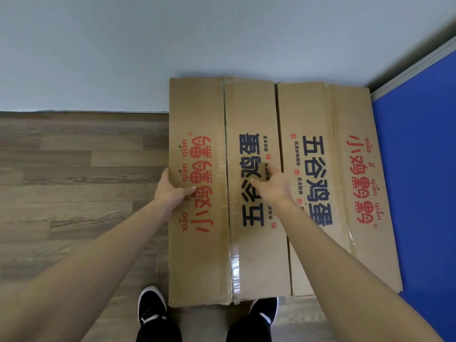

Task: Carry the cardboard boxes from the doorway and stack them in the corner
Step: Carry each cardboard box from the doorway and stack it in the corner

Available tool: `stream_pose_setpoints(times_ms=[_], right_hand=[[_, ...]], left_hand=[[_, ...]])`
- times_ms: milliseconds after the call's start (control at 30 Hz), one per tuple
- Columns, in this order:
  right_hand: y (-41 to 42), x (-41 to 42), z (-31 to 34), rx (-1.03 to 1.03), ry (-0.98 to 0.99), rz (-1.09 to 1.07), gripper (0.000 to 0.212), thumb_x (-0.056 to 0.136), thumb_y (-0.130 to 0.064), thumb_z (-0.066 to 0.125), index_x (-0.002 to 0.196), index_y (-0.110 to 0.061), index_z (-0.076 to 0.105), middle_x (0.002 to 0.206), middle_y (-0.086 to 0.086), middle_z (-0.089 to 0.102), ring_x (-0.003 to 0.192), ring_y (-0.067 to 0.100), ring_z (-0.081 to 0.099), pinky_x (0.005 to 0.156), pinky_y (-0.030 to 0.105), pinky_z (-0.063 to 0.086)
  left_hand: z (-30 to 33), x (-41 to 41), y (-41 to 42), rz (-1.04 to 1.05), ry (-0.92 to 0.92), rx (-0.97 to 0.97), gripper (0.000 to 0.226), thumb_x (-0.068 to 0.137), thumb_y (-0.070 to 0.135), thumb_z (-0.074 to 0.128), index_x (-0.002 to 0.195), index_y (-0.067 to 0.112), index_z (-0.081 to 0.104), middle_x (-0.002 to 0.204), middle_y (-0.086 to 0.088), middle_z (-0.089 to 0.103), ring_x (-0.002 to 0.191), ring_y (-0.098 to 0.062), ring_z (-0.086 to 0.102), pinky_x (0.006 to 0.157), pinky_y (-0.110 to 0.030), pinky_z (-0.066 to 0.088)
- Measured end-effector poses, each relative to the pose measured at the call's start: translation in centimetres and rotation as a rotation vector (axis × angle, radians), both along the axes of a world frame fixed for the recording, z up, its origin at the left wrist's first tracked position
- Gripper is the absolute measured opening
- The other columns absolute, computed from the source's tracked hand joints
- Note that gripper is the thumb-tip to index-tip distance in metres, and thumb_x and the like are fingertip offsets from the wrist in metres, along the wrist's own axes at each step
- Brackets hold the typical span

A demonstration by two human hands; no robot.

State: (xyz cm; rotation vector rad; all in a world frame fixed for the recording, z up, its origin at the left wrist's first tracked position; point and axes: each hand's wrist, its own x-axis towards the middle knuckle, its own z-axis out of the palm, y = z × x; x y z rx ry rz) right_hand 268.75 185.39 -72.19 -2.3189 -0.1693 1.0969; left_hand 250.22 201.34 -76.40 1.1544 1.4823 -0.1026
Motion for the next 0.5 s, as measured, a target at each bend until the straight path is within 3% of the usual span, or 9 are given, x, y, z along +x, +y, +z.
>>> stream_pose_setpoints(times_ms=[100,200,367,500], right_hand=[[-0.2,-0.6,-0.5,-0.012,-0.017,0.087,0.067,0.095,-0.020,0.068,0.155,-0.017,0.039,0.155,0.005,0.040,0.141,0.026,0.044,0.114,0.044,0.042],[-0.3,-0.6,-1.2,-0.010,-0.041,0.093,0.066,0.096,-0.019,0.067,0.156,-0.017,0.038,0.158,0.006,0.035,0.142,0.026,0.043,0.115,0.046,0.042],[-0.6,-0.9,-1.7,-0.002,-0.063,0.088,0.063,0.096,-0.017,0.067,0.153,-0.014,0.041,0.156,0.007,0.037,0.142,0.027,0.043,0.116,0.045,0.041],[-1.5,-1.0,0.2,0.002,0.070,-0.038,0.060,0.098,-0.017,0.064,0.153,-0.017,0.042,0.151,0.005,0.049,0.138,0.025,0.048,0.113,0.041,0.041]], left_hand=[[-0.7,-0.1,-0.5,-0.013,0.069,0.090,0.098,0.074,0.022,0.088,0.154,0.028,0.032,0.137,-0.003,0.062,0.127,-0.029,0.059,0.104,-0.056,0.049],[-0.5,0.7,-0.6,-0.026,0.067,0.143,0.093,0.080,0.017,0.084,0.155,0.026,0.030,0.139,-0.004,0.060,0.130,-0.029,0.056,0.108,-0.054,0.046],[-0.1,0.6,-0.4,-0.113,0.072,0.159,0.092,0.083,0.017,0.081,0.156,0.026,0.026,0.143,-0.003,0.057,0.133,-0.027,0.053,0.110,-0.052,0.045],[1.1,0.5,-0.6,-0.131,0.086,0.156,0.073,0.085,0.014,0.078,0.146,0.019,0.040,0.138,-0.006,0.060,0.129,-0.029,0.057,0.107,-0.051,0.047]])
